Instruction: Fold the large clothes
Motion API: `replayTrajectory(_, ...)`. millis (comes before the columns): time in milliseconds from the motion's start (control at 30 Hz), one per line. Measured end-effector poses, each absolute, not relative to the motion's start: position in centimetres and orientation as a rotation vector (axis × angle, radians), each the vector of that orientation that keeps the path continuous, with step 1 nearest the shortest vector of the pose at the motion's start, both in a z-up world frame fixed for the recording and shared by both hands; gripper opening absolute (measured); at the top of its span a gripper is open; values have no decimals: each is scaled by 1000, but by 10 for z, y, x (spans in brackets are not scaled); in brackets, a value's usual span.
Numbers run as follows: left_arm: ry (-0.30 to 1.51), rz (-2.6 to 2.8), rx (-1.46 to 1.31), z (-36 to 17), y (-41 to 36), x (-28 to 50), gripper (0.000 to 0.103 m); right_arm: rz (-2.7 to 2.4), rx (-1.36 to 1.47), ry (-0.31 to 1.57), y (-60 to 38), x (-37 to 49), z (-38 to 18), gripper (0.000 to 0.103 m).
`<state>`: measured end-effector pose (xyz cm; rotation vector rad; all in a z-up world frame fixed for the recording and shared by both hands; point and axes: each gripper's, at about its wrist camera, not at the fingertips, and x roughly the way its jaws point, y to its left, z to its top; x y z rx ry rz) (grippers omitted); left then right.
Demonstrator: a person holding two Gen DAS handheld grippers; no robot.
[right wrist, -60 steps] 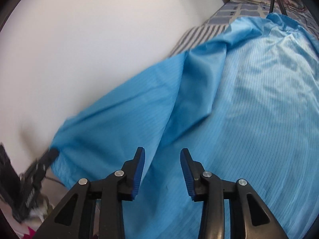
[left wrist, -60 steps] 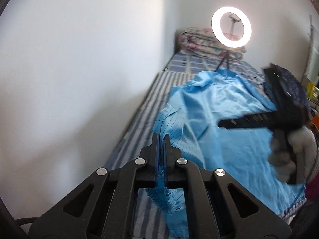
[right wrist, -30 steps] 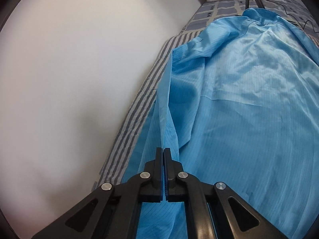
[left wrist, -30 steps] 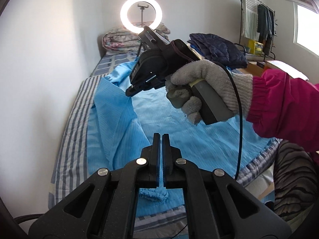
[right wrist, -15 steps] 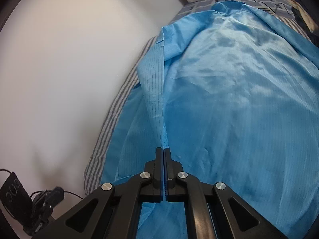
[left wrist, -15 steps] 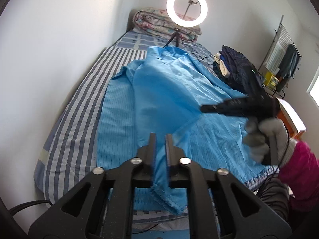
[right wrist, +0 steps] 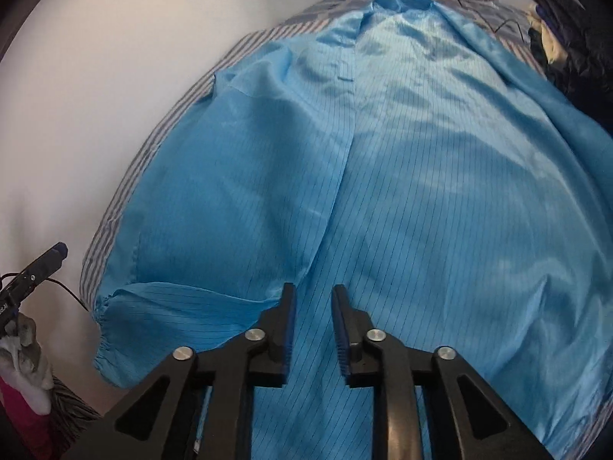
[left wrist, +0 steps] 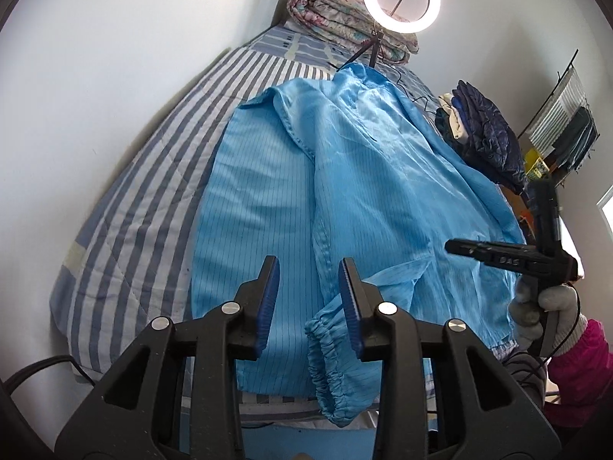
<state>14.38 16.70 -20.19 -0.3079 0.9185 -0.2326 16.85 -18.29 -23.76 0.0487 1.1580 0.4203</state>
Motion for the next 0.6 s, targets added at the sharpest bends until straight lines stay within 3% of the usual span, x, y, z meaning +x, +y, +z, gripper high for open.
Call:
replayTrajectory(67, 960, -254, -349, -211, 169, 145, 35, 470, 51, 1122, -175, 162, -222, 29)
replayTrajectory(100, 982, -269, -374, -216, 170, 146, 45, 493, 40, 1111, -169, 159, -216, 30)
replayTrajectory(167, 1037, -306, -446, -231, 170, 148, 52, 514, 9, 1093, -157, 154, -209, 38)
replayTrajectory(333, 1122, -306, -429, -252, 159, 142, 52, 538, 16, 1099, -147, 151, -212, 43)
replayTrajectory(367, 1119, -309, -412, -252, 156, 139, 44, 536, 25, 1103, -148, 151, -214, 43)
replayTrajectory(400, 1119, -317, -396, -252, 153, 136, 24, 535, 38, 1108, -150, 152, -216, 43)
replayTrajectory(467, 1110, -315, -370, -251, 147, 131, 7, 536, 71, 1119, -154, 152, -219, 43)
replayTrajectory(600, 1071, -326, -344, -243, 142, 126, 3, 526, 105, 1130, -162, 153, -222, 43)
